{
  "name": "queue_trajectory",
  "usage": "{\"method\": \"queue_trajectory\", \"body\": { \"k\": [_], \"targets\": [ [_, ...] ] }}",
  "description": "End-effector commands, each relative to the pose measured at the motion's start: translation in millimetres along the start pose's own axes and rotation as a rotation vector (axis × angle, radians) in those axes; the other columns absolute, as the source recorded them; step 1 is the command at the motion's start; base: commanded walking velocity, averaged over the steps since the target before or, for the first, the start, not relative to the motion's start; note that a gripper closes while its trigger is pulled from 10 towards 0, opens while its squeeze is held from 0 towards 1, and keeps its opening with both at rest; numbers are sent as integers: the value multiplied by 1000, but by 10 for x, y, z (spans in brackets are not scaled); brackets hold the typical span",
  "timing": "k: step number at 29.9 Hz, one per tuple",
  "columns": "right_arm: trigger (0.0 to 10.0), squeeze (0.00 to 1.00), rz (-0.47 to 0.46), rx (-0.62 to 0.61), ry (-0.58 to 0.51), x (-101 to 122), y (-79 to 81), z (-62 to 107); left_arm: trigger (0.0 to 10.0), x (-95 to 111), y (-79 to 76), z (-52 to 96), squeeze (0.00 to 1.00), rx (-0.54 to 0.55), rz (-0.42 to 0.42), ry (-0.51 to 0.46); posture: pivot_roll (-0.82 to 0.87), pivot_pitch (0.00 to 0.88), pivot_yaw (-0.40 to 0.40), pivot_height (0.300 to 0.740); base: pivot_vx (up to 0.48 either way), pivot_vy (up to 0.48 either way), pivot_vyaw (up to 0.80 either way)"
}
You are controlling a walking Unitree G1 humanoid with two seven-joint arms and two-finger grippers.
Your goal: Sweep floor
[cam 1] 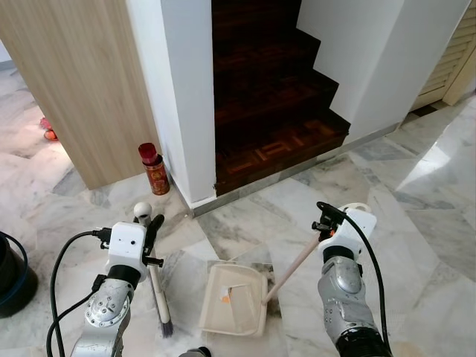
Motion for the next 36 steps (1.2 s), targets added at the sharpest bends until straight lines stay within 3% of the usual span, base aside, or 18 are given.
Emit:
{"method": "queue_trajectory", "body": {
  "k": [1,19,27,36],
  "targets": [
    [10000,0,41,39,-76,161,62,-24,10000,147,8,-22,0,0,-13,-60,192,45,-10,740,0,0,0],
    [10000,0,45,54,-86,156,100,-23,10000,125,0,-15,0,-3,-8,-48,196,34,-9,740,0,0,0],
    [10000,0,47,59,-81,148,118,-26,10000,120,2,-11,0,-2,-7,-46,198,30,-9,740,0,0,733],
    [10000,0,35,64,-63,113,137,-24,10000,117,15,-15,0,0,-2,-41,200,38,-7,740,0,37,0]
  ]
}}
Point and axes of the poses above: a point about 5 cm out from each wrist's last joint towards the gripper, its own z axis pointing back from the gripper into the wrist, its own x axis along the axis of the wrist's last joint, y = z × x, the point moved 4 cm from there along -z, pointing out of the wrist towards the gripper, and after that the axes turned 7 degrees about -z, right-handed, at the moved point
